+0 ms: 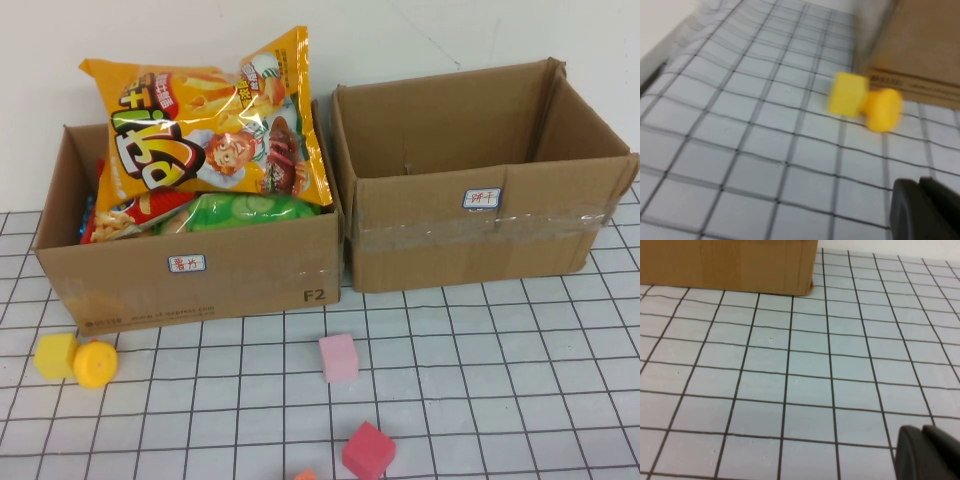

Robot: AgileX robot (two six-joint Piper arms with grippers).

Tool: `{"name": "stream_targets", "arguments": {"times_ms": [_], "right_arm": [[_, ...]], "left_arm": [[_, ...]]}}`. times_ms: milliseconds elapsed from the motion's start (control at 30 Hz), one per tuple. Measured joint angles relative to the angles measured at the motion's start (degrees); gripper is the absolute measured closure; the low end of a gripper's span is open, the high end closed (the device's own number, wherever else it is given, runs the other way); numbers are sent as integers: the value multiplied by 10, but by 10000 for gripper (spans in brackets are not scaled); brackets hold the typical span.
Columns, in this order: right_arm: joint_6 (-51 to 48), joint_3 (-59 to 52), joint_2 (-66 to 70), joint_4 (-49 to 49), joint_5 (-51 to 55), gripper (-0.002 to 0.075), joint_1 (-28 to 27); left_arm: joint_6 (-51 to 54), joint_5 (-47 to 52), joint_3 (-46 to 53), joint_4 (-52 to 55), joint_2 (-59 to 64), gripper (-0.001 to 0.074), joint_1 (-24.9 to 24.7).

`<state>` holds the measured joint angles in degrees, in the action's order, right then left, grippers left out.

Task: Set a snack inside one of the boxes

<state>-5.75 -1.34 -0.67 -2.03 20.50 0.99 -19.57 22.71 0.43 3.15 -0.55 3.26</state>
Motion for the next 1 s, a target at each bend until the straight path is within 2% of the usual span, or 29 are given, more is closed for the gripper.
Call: {"name": "stream_targets", "arguments": {"times_ms": [167, 467, 1000], "right_arm": [[0, 0, 0, 0, 0, 727, 0], [0, 0, -1, 0, 0, 727, 0], [0, 0, -1, 0, 0, 727, 0]], "left_arm": [[138, -9, 1, -100, 0, 736, 0], [256, -21, 4, -121, 0, 736, 0], [257, -23, 4, -125, 0, 736, 0]]}}
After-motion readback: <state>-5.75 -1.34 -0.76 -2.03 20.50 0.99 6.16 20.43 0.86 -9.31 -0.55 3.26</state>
